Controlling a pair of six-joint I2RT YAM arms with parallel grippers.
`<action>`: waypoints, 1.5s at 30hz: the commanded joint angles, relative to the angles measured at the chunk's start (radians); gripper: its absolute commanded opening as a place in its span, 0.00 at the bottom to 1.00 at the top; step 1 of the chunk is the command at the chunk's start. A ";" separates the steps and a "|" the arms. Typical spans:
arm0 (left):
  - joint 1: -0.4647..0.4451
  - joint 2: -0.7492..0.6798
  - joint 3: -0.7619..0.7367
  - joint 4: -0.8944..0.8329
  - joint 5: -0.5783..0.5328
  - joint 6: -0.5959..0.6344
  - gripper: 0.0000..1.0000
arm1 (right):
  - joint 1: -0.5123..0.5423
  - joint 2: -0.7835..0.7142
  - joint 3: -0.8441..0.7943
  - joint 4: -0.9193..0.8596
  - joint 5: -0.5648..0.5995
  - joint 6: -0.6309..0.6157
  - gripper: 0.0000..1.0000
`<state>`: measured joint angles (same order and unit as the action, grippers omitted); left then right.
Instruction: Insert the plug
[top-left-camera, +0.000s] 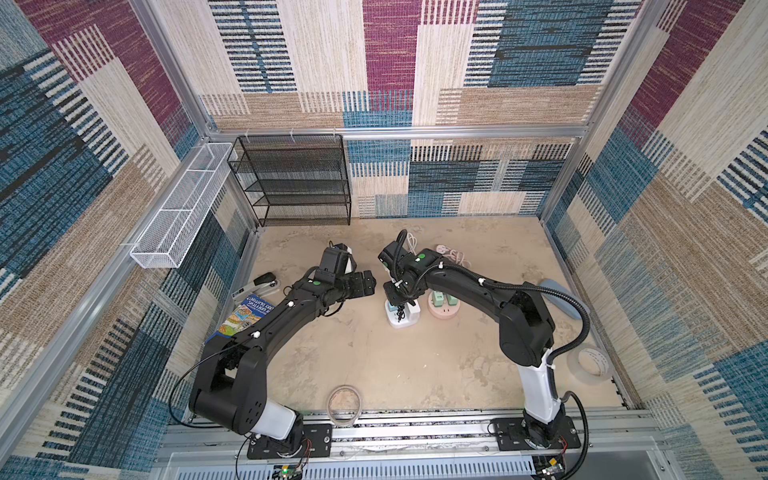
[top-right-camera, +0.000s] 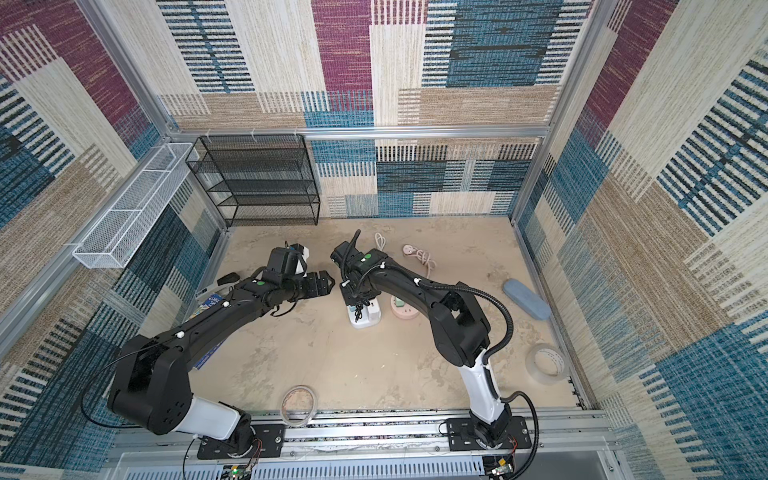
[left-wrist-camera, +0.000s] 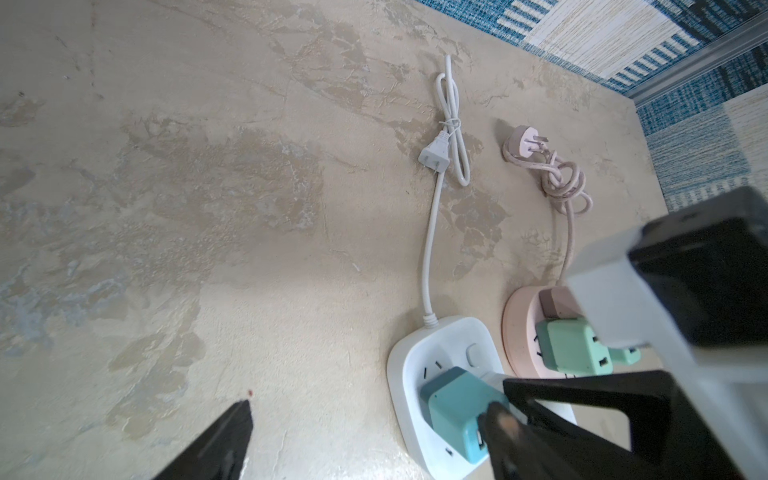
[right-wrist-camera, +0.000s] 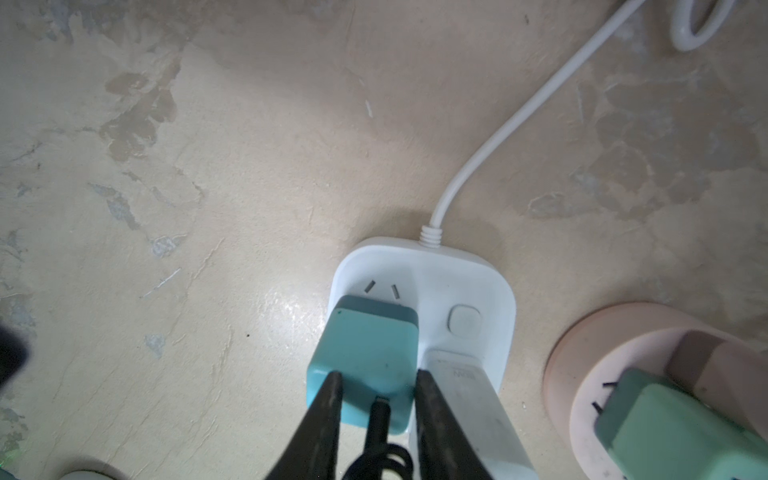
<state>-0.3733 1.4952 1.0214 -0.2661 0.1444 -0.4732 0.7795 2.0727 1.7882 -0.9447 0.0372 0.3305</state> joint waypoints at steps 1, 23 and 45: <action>0.002 0.008 -0.004 0.035 0.024 -0.010 0.92 | 0.001 0.019 0.017 -0.031 0.010 -0.020 0.31; 0.010 0.063 -0.009 0.083 0.050 -0.016 0.91 | -0.006 0.096 0.036 -0.106 -0.020 -0.030 0.30; 0.011 0.075 0.094 -0.009 0.003 -0.007 0.92 | -0.083 -0.106 0.094 0.026 -0.010 0.061 0.46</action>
<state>-0.3622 1.5768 1.0992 -0.2398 0.1818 -0.4797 0.7025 2.0041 1.8942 -0.9661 0.0025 0.3954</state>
